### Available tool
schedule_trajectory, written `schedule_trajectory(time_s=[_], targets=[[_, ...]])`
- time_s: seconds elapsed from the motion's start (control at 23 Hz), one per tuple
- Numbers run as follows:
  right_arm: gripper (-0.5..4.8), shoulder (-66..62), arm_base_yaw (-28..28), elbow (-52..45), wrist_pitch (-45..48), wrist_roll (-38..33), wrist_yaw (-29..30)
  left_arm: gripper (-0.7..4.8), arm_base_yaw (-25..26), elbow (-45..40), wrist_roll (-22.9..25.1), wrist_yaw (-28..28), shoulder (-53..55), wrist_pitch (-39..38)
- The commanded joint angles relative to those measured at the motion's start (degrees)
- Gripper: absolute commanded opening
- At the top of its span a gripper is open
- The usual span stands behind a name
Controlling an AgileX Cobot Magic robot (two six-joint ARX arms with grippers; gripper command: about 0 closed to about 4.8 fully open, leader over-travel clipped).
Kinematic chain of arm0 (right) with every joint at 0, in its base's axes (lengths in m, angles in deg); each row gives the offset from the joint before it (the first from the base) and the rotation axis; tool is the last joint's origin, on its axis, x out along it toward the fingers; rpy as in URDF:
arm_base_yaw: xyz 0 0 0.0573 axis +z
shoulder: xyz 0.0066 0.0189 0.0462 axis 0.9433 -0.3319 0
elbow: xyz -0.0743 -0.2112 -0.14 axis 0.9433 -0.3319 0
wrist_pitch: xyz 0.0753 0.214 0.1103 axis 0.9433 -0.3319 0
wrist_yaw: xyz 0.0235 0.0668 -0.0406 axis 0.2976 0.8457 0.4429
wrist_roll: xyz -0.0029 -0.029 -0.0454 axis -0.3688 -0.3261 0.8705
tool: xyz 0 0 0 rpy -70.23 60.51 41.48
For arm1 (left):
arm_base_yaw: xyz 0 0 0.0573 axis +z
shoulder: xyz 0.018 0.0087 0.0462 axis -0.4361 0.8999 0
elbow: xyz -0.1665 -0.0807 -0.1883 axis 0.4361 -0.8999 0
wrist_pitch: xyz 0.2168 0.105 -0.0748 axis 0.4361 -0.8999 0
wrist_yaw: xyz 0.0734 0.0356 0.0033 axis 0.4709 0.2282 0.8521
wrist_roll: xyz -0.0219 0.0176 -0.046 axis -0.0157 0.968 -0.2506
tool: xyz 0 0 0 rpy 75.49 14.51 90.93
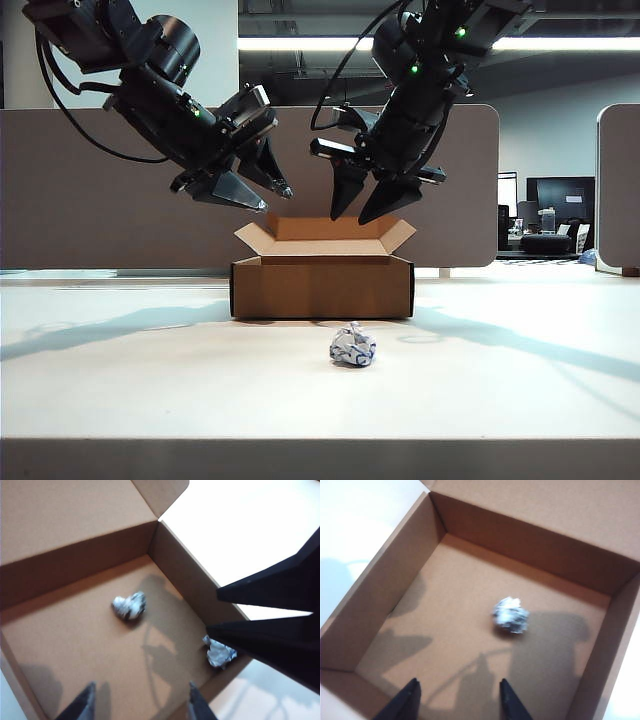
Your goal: Pick up all the paper balls on the table and put them in the paper box.
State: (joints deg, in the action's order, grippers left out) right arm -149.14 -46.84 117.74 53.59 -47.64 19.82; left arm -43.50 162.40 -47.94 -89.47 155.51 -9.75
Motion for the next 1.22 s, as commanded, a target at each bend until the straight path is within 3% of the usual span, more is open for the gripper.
schedule_trajectory(time_s=[0.04,0.22,0.43,0.56,0.65,0.91,1.0,1.09,1.22], targets=[[2.24,5.33,0.07,0.26,-11.52,0.46,0.79,2.09,-0.02,0.46,1.81,0.2,-5.27,-11.61],[2.85,10.97,0.55,0.22,-24.85,0.61,6.1,2.09,0.02,0.37,5.31,5.11,-14.16,-29.97],[2.85,13.35,3.58,-1.49,-28.5,3.93,0.39,2.0,0.02,-0.52,10.1,9.03,-21.33,-44.74],[2.85,13.84,6.47,-3.69,-29.38,4.46,-2.58,1.78,0.07,-5.9,10.38,9.99,-28.7,-45.13],[2.85,13.81,9.01,-5.29,-29.94,5.53,-7.54,1.79,0.04,-10.58,10.12,11.56,-34.34,-45.46],[2.88,13.81,14.58,-10.67,-30.97,4.81,-8.9,1.79,0.07,-23.37,8.74,11.45,-49.13,-46.27],[2.92,13.79,16.28,-13.0,-30.21,4.79,-9.03,1.79,0.07,-25.81,7.74,11.47,-53.09,-46.29],[3.49,13.75,17.62,-15.1,-28.5,4.79,-9.07,1.79,0.07,-26.51,7.43,11.58,-55.49,-47.28],[3.49,13.75,18.93,-17.62,-24.3,4.81,-10.62,1.79,0.07,-26.49,7.41,11.8,-57.79,-48.72]])
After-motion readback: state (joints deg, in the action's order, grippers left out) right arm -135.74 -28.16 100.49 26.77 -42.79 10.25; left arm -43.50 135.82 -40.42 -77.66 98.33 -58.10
